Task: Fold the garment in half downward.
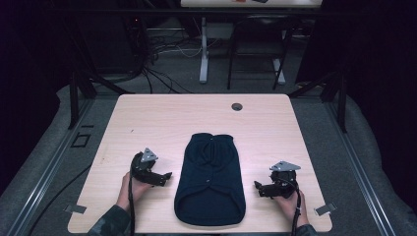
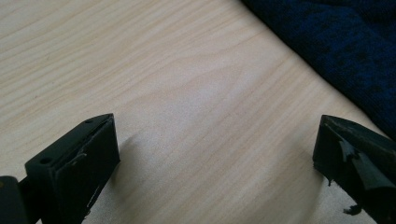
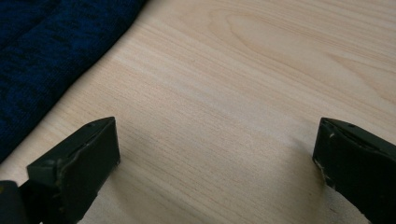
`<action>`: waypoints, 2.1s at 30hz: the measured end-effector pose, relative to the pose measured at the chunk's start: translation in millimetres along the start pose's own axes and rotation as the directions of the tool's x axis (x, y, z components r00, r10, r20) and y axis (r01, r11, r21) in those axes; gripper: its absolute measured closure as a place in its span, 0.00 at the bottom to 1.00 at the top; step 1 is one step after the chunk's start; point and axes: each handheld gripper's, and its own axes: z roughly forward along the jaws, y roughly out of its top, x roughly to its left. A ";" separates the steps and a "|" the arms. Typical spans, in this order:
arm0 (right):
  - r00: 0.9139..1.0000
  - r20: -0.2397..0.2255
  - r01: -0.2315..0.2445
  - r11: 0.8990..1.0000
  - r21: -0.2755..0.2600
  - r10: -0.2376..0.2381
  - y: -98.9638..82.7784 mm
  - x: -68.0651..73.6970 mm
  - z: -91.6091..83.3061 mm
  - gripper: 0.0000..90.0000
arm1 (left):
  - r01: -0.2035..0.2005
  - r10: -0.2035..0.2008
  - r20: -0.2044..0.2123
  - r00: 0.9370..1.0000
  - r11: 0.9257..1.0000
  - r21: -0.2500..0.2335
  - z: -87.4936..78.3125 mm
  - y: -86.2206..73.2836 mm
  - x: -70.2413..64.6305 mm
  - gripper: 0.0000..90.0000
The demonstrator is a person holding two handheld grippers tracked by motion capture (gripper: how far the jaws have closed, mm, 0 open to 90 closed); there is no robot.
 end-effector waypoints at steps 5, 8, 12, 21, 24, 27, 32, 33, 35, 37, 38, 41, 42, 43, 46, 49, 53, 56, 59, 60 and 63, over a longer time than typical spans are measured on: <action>1.000 -0.003 0.005 1.000 0.005 -0.005 0.6 0.4 0.0 0.00 | 0.000 0.000 0.000 1.000 1.000 0.000 0.0 0.0 0.0 0.00; 1.000 -0.003 0.011 1.000 0.011 -0.011 2.1 1.6 1.0 0.00 | 0.001 -0.001 -0.002 1.000 1.000 -0.001 -0.1 -0.1 -0.2 0.01; 1.000 0.004 -0.006 1.000 0.026 0.006 4.4 3.3 1.7 0.00 | 0.011 -0.011 -0.011 1.000 1.000 -0.002 0.0 -0.2 -1.4 0.00; 1.000 -0.001 0.015 0.998 0.065 -0.015 11.9 8.4 0.6 0.00 | 0.018 -0.018 0.001 1.000 1.000 -0.003 0.4 2.9 -1.8 0.02; 1.000 -0.017 0.017 0.999 0.043 -0.016 20.3 11.1 -0.4 0.00 | 0.015 -0.015 0.003 1.000 1.000 -0.008 0.8 7.5 -2.5 0.02; 0.999 -0.042 0.025 0.999 0.038 -0.023 26.6 12.1 1.4 0.00 | 0.020 -0.020 0.008 1.000 1.000 -0.024 1.7 13.2 -2.3 0.02; 0.998 -0.062 0.028 0.999 0.040 -0.026 34.8 12.9 7.5 0.00 | 0.016 -0.016 0.025 1.000 1.000 -0.025 6.2 21.0 -1.7 0.02; 0.998 -0.064 0.032 0.999 0.044 -0.029 36.4 12.6 8.4 0.00 | 0.013 -0.013 0.028 1.000 1.000 -0.023 6.8 22.9 -1.1 0.02; 0.998 -0.062 0.034 0.999 0.038 -0.032 37.7 12.5 9.4 0.00 | 0.012 -0.011 0.030 0.999 1.000 -0.027 8.0 26.8 0.8 0.02; 0.997 -0.069 0.032 0.999 0.039 -0.029 40.9 12.4 11.0 0.00 | 0.023 -0.022 0.034 0.999 0.999 -0.038 8.9 30.6 3.5 0.02; 0.997 -0.070 0.036 0.999 0.037 -0.034 42.6 11.7 11.3 0.00 | 0.031 -0.029 0.036 0.999 0.998 -0.046 9.7 33.2 5.4 0.02; 0.997 -0.074 0.027 0.999 0.025 -0.025 48.9 11.3 13.0 0.00 | 0.039 -0.036 0.047 0.998 0.998 -0.046 12.9 38.3 6.8 0.03; 0.997 -0.075 0.025 0.999 0.023 -0.024 50.8 10.8 14.5 0.00 | 0.038 -0.036 0.048 0.998 0.998 -0.046 14.2 40.3 6.9 0.03; 0.996 -0.084 0.022 0.999 0.023 -0.020 52.8 10.7 15.7 0.00 | 0.035 -0.033 0.053 0.998 0.998 -0.047 15.5 42.5 6.9 0.03; 0.995 -0.097 0.020 0.999 0.027 -0.017 59.7 11.0 20.7 0.00 | 0.031 -0.028 0.059 0.998 0.998 -0.053 18.7 49.5 6.1 0.03; 0.993 -0.116 0.023 0.999 0.041 -0.018 67.9 11.6 28.0 0.00 | 0.048 -0.043 0.076 0.996 0.997 -0.060 21.9 58.2 7.1 0.03; 0.993 -0.120 0.026 0.999 0.024 -0.023 85.5 15.3 36.5 0.01 | 0.053 -0.047 0.090 0.995 0.997 -0.064 28.6 74.9 8.9 0.04; 0.992 -0.126 0.029 0.999 0.028 -0.025 99.7 16.7 43.4 0.02 | 0.055 -0.050 0.094 0.994 0.997 -0.048 35.6 85.5 9.9 0.04; 0.991 -0.130 0.027 0.999 0.033 -0.023 115.0 16.3 50.2 0.04 | 0.059 -0.056 0.088 0.995 0.998 -0.032 43.3 94.7 11.1 0.05; 0.991 -0.129 0.025 0.999 0.031 -0.021 120.1 16.2 52.3 0.04 | 0.062 -0.060 0.089 0.994 0.998 -0.028 46.1 97.1 11.5 0.06; 0.992 -0.125 0.012 1.000 0.025 -0.009 132.8 17.5 59.9 0.04 | 0.068 -0.067 0.093 0.993 0.998 -0.010 54.4 102.7 12.4 0.06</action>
